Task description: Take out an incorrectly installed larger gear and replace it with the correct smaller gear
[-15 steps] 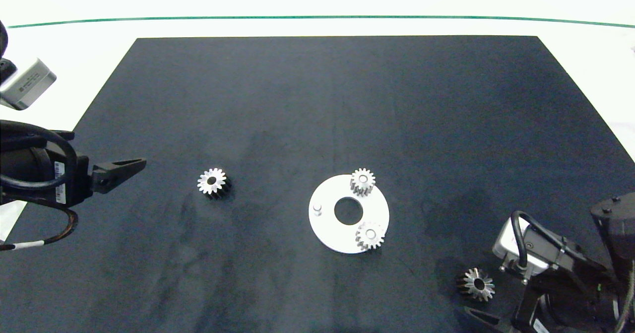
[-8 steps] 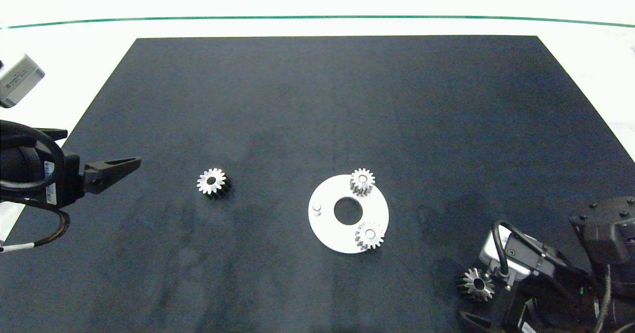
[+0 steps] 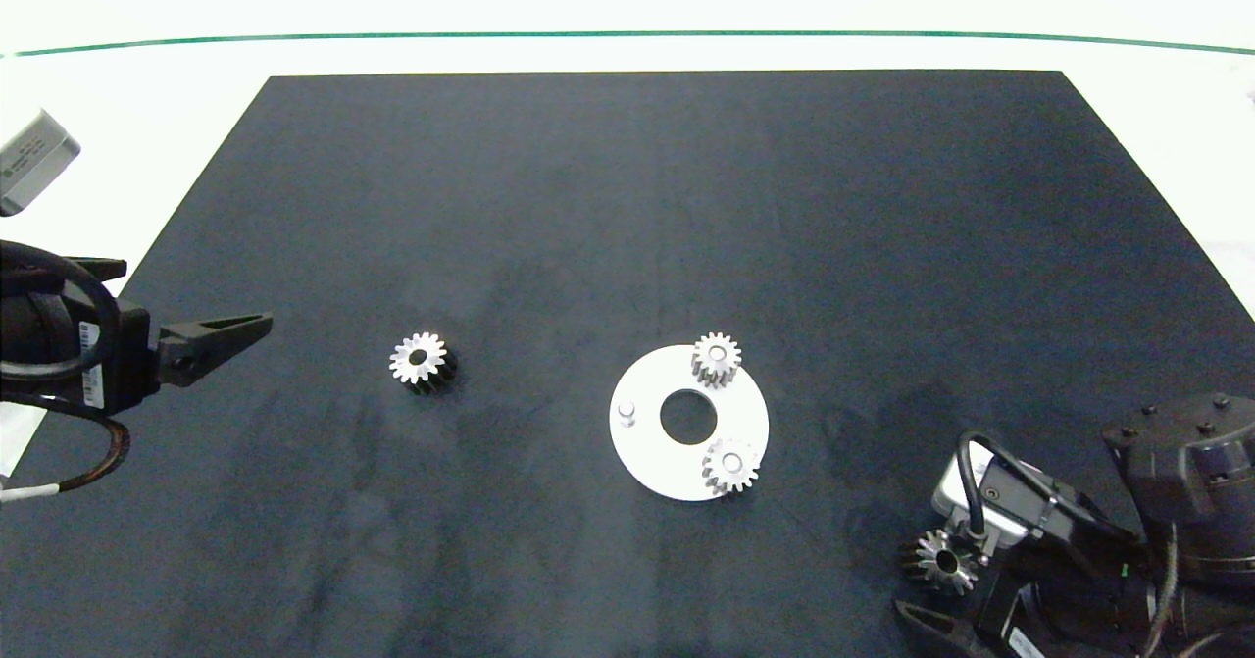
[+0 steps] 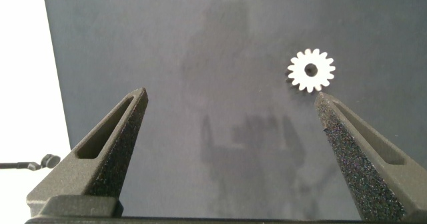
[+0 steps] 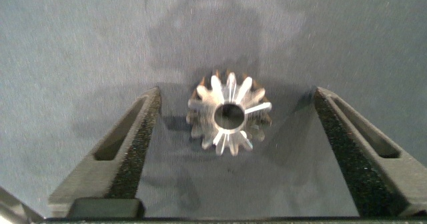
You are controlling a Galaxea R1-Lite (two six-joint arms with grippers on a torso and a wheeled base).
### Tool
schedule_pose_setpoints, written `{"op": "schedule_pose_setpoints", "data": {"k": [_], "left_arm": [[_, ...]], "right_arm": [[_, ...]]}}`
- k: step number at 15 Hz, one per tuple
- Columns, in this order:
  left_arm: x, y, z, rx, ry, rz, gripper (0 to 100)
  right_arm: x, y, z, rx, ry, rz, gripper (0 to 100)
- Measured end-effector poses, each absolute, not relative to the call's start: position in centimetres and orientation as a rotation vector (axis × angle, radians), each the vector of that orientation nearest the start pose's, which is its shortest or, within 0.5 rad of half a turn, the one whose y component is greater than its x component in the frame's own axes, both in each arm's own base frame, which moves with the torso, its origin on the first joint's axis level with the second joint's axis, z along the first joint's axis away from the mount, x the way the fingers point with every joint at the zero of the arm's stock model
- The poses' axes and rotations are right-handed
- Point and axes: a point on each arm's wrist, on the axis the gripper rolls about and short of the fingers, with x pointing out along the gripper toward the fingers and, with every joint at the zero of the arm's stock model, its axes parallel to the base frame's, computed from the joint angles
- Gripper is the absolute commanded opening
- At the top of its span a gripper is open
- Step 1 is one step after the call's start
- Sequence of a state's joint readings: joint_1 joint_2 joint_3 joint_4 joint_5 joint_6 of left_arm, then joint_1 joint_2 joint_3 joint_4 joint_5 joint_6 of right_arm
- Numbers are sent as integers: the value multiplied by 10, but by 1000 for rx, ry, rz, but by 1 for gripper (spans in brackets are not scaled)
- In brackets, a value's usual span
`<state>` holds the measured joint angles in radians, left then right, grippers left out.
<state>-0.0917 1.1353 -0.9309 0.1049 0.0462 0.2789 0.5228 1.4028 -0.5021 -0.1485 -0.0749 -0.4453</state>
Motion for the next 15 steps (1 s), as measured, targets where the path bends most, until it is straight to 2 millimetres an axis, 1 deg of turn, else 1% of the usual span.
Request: {"op": "schedule_pose_setpoints", "data": {"k": [8,15], "left_arm": [[157,-12,277,297,311,-82,100],[158,-12,273,298,327,-85,100]], "right_arm": [[167,95,134,-619,629,581,73],[166,94,133,-586,644,568,58]]}}
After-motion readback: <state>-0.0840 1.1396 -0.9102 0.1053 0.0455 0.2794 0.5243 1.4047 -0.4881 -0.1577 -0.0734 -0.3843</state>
